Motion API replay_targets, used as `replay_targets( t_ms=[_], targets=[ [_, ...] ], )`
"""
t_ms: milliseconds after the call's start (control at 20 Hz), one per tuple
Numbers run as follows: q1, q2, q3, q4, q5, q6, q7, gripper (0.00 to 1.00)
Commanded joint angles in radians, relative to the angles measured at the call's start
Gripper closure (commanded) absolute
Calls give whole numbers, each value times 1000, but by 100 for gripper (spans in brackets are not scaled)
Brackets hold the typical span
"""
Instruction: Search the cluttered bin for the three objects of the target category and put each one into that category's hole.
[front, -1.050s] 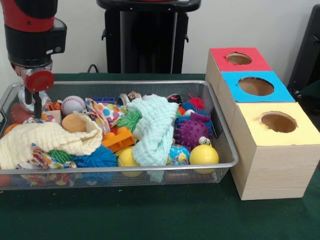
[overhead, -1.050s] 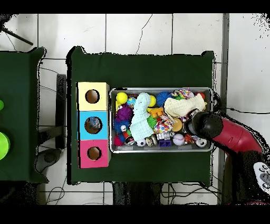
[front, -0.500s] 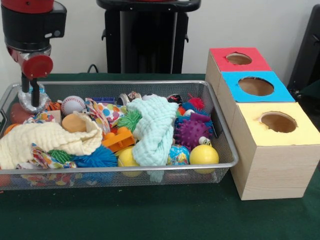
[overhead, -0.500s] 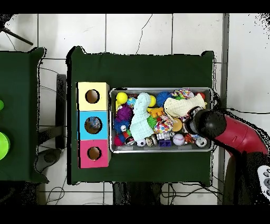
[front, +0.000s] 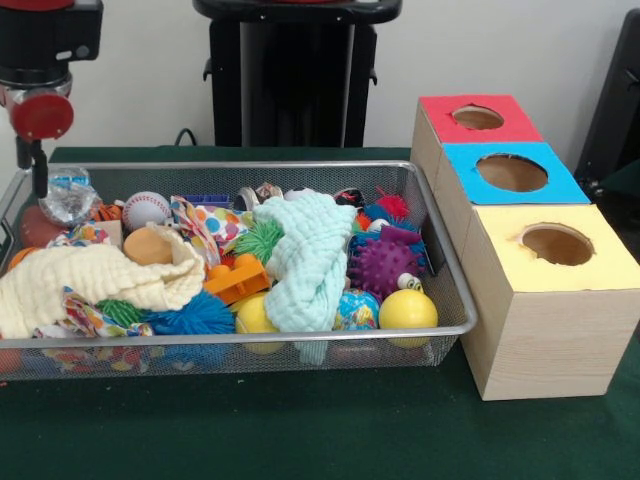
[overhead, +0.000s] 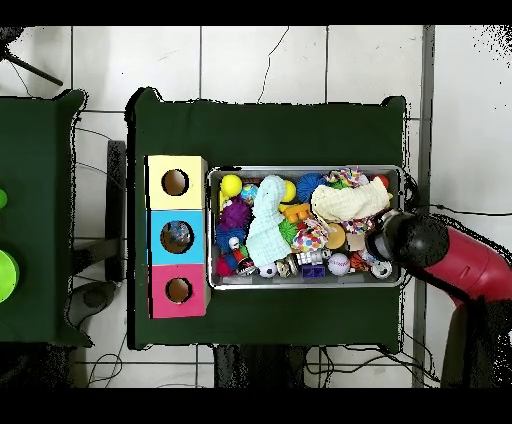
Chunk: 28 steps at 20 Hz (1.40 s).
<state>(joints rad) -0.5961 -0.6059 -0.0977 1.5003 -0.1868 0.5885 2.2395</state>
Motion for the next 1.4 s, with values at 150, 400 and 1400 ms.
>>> replay_targets(
  t_ms=[150, 400, 1400],
  targets=[
    [-60, 25, 22, 52, -68, 104, -108, 0],
    [-93, 35, 26, 85, -72, 74, -104, 0],
    [-64, -4, 31, 195, -50, 22, -25, 0]
  ],
)
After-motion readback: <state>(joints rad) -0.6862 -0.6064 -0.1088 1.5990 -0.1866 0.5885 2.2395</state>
